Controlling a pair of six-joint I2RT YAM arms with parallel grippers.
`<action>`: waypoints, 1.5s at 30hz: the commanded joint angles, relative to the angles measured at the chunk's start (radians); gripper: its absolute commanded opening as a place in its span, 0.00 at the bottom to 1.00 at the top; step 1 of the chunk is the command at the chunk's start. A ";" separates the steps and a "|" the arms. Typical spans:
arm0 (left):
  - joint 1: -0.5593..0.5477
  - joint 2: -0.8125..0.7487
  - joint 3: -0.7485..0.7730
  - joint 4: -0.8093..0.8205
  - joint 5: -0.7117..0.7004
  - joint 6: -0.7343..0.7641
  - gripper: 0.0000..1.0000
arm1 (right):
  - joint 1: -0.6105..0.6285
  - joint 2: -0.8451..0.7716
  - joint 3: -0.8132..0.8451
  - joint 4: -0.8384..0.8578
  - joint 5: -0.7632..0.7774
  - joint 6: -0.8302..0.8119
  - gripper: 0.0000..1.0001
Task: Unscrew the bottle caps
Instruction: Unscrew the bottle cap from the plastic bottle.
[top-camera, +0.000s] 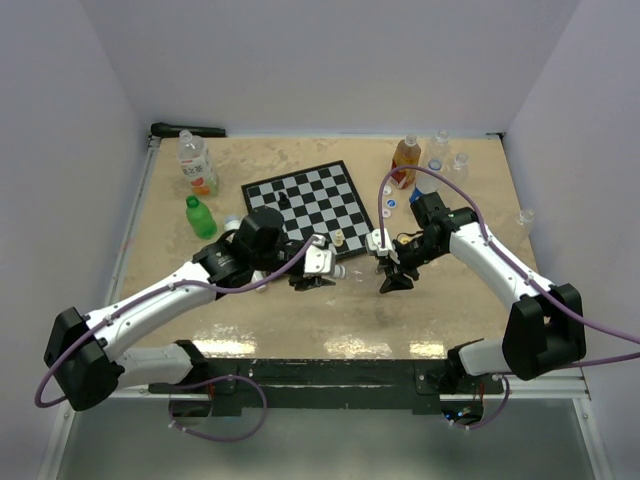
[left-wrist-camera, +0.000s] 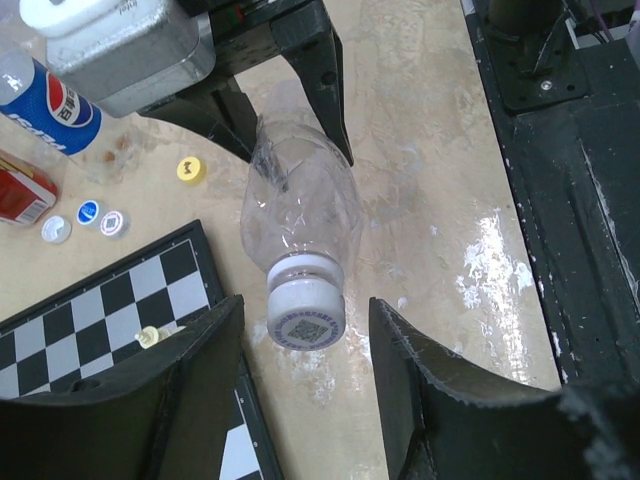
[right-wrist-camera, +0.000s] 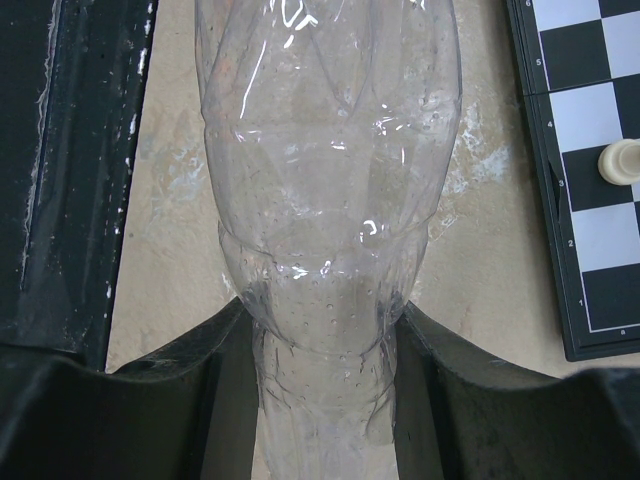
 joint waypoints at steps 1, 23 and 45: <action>-0.004 0.028 0.015 0.014 -0.009 0.019 0.56 | 0.002 -0.004 0.010 -0.012 -0.010 -0.016 0.15; 0.048 0.010 0.104 -0.117 -0.230 -1.046 0.00 | 0.002 -0.002 0.012 -0.015 -0.010 -0.017 0.15; 0.053 0.028 0.124 -0.127 -0.272 -1.215 0.22 | 0.005 -0.008 0.010 -0.020 -0.007 -0.019 0.15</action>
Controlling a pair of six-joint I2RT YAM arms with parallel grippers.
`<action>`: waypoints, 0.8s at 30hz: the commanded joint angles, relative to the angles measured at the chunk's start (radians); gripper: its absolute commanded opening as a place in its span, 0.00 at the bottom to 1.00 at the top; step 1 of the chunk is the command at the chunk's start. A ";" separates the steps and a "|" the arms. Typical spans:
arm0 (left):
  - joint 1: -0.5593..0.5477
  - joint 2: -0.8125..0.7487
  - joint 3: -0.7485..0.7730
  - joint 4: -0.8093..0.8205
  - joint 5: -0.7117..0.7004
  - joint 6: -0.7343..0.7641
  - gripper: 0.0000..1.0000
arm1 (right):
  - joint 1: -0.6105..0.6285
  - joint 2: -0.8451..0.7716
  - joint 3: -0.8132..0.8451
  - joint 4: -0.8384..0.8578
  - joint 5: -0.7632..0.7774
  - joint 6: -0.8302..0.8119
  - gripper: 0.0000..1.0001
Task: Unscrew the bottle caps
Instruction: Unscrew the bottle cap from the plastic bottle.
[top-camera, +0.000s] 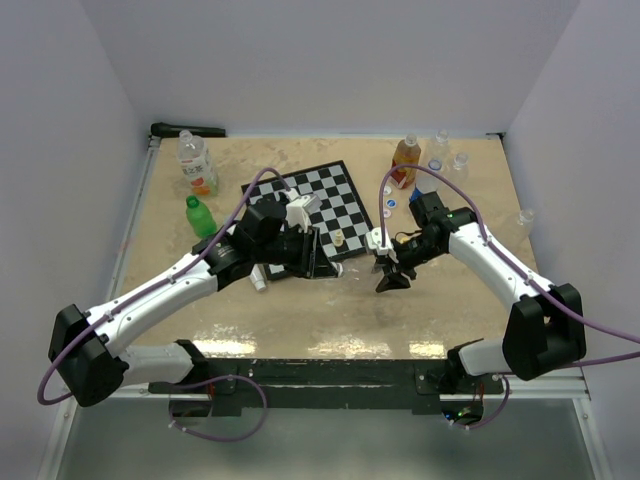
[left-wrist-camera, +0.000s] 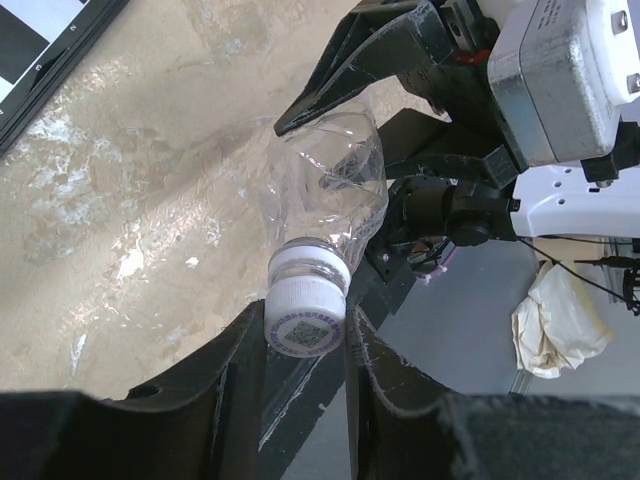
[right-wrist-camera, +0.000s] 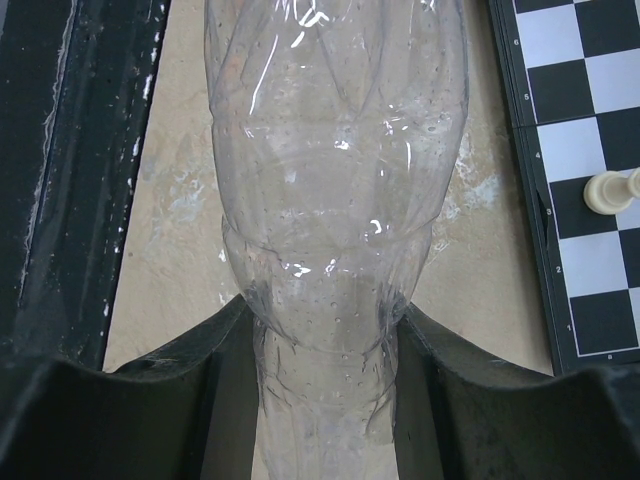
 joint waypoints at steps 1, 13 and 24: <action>0.026 -0.013 0.035 0.027 -0.027 0.028 0.32 | -0.002 -0.008 0.010 -0.040 0.028 -0.021 0.15; 0.031 -0.114 0.073 -0.045 -0.090 0.268 0.79 | -0.002 -0.005 0.010 -0.040 0.028 -0.023 0.15; 0.031 -0.167 -0.007 -0.054 -0.195 0.401 0.83 | -0.002 -0.004 0.011 -0.040 0.028 -0.021 0.15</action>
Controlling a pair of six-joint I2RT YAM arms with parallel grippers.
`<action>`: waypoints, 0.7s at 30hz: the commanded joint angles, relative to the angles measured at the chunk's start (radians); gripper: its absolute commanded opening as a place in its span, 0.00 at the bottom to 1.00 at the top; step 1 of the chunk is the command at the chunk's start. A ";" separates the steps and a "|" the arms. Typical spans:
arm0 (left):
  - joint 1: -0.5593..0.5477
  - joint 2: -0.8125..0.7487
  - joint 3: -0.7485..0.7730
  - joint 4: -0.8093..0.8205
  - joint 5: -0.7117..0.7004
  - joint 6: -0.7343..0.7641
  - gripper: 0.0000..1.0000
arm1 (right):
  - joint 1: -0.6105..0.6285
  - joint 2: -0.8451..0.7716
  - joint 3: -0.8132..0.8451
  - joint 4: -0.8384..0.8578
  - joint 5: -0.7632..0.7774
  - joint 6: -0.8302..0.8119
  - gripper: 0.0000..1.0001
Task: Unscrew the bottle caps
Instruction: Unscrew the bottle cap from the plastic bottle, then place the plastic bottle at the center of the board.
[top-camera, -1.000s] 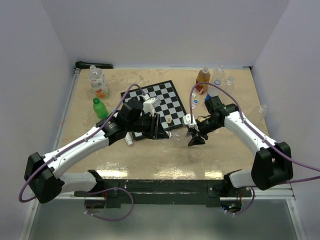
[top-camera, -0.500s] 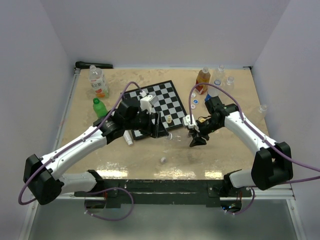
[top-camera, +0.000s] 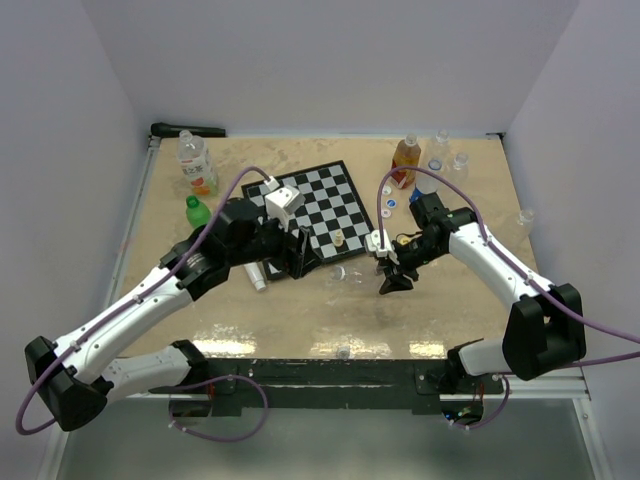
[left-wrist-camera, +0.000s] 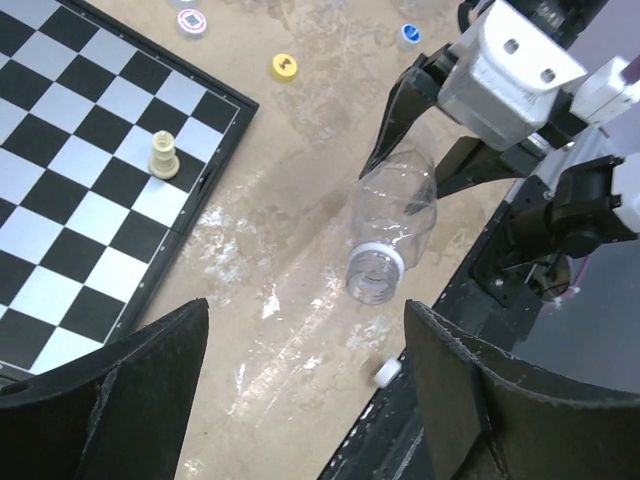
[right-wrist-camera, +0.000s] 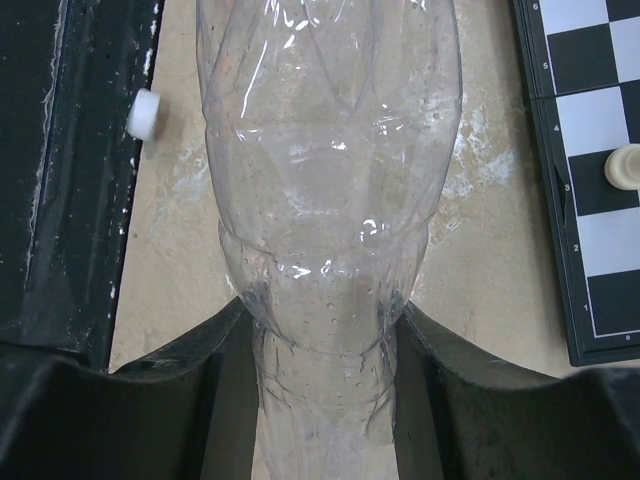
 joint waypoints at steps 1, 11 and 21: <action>0.001 -0.003 -0.036 -0.012 -0.049 0.068 0.83 | 0.000 -0.005 0.012 -0.015 -0.009 -0.018 0.15; 0.001 -0.027 -0.146 -0.016 0.020 0.064 0.80 | 0.000 -0.005 0.012 -0.014 -0.007 -0.018 0.15; -0.024 -0.196 -0.388 0.387 0.147 0.068 0.83 | -0.002 0.018 0.024 -0.032 -0.031 -0.022 0.15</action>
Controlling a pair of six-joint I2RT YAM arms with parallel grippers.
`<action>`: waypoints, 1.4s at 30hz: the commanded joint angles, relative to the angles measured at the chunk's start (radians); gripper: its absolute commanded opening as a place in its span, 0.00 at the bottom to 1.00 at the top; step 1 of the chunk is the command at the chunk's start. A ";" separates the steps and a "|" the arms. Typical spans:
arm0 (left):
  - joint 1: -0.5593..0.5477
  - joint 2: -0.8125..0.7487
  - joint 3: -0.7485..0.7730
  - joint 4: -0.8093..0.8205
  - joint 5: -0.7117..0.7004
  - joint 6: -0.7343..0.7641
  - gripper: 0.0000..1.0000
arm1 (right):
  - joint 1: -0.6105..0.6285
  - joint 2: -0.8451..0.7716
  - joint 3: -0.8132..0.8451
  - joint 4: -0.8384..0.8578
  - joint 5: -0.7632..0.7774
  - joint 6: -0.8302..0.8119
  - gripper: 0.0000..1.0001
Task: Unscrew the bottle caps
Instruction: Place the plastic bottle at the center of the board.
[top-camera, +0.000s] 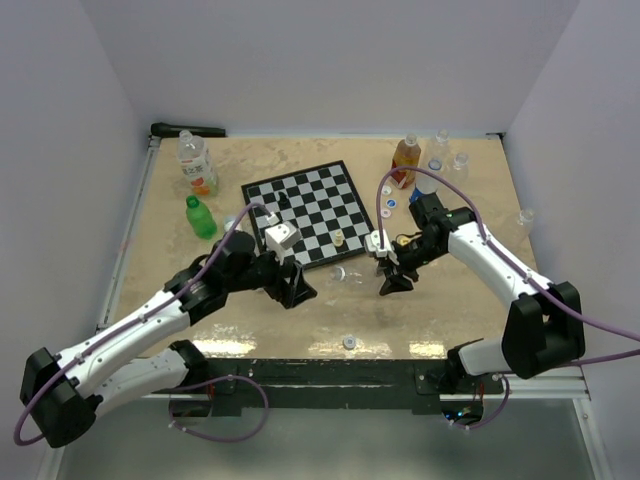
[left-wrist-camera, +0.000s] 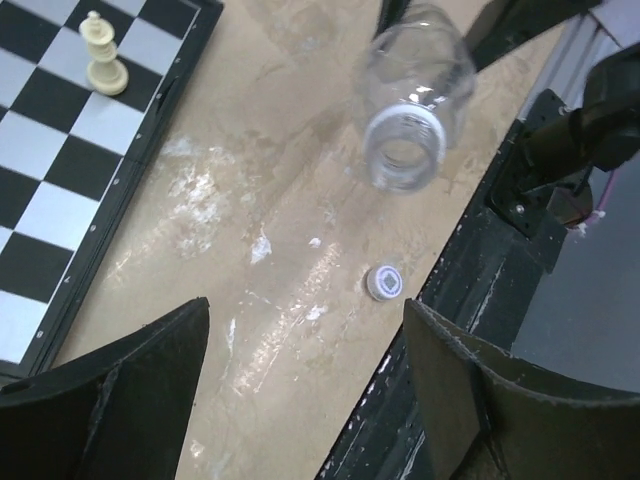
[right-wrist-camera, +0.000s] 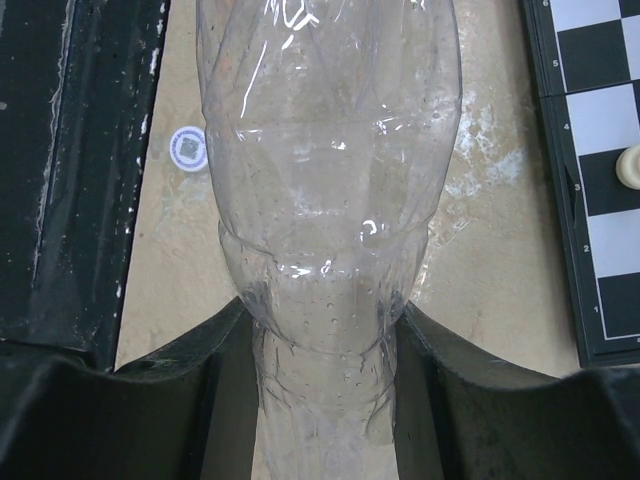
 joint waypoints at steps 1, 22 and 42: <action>-0.020 -0.133 -0.156 0.381 0.089 0.017 0.83 | 0.000 0.020 0.027 -0.026 -0.039 -0.021 0.15; -0.080 0.112 -0.183 0.843 0.191 -0.015 0.77 | 0.000 0.063 0.050 -0.109 -0.079 -0.104 0.16; -0.089 0.195 -0.086 0.683 0.227 0.033 0.43 | 0.000 0.063 0.049 -0.118 -0.081 -0.113 0.16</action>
